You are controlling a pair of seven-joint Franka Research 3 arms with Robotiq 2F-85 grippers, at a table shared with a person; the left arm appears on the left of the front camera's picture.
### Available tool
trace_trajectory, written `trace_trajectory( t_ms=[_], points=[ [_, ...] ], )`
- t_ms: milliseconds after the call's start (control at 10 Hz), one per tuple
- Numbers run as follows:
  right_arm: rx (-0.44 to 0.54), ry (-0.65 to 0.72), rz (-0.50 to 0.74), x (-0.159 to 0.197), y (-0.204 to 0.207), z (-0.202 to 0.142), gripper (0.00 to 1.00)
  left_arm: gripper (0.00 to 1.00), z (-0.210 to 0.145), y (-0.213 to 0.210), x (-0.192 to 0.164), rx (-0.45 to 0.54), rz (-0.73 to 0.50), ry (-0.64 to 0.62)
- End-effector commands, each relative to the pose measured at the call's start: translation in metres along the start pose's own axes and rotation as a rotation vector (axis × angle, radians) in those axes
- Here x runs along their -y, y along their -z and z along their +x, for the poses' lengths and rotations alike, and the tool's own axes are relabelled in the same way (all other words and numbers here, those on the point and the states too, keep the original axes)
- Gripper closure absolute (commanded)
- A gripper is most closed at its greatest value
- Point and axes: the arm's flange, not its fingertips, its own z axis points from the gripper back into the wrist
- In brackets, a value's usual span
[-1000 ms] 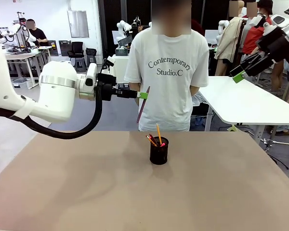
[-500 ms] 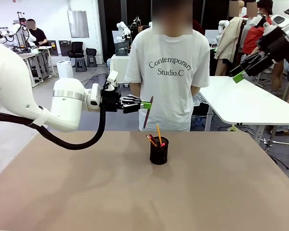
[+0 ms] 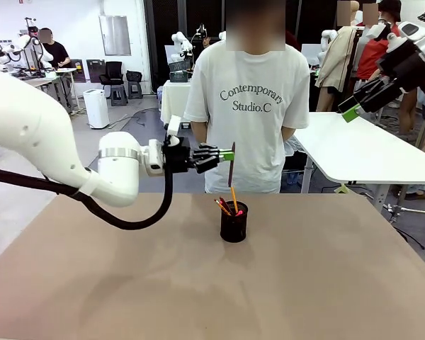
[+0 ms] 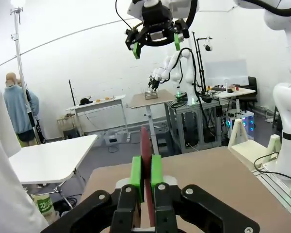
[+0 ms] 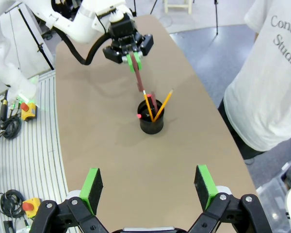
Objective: Place the pens into the pen holder.
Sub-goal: Pick up a writing instrument from the table and place it into the Pen holder.
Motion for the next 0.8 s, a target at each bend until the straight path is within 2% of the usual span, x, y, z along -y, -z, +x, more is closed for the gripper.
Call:
trace_trajectory(
  t_ms=[0,100,200,400,700],
  points=[
    [0.001,-0.001,0.001,-0.002,-0.001,0.000,0.00,1.00,-0.012,0.007,-0.006,0.029,0.021,0.019],
    [0.001,-0.001,0.001,-0.002,-0.001,0.000,0.00,1.00,-0.008,0.005,-0.007,0.066,0.020,0.010],
    [0.001,-0.001,0.001,-0.002,-0.001,0.000,0.00,1.00,-0.012,0.007,0.001,0.007,0.001,-0.005],
    [0.001,-0.001,0.001,-0.002,-0.001,0.000,0.00,1.00,-0.012,0.007,0.001,0.007,0.001,-0.005],
    [0.001,-0.001,0.001,-0.002,-0.001,0.000,0.00,1.00,-0.036,0.007,-0.008,0.037,0.004,-0.009]
  ],
)
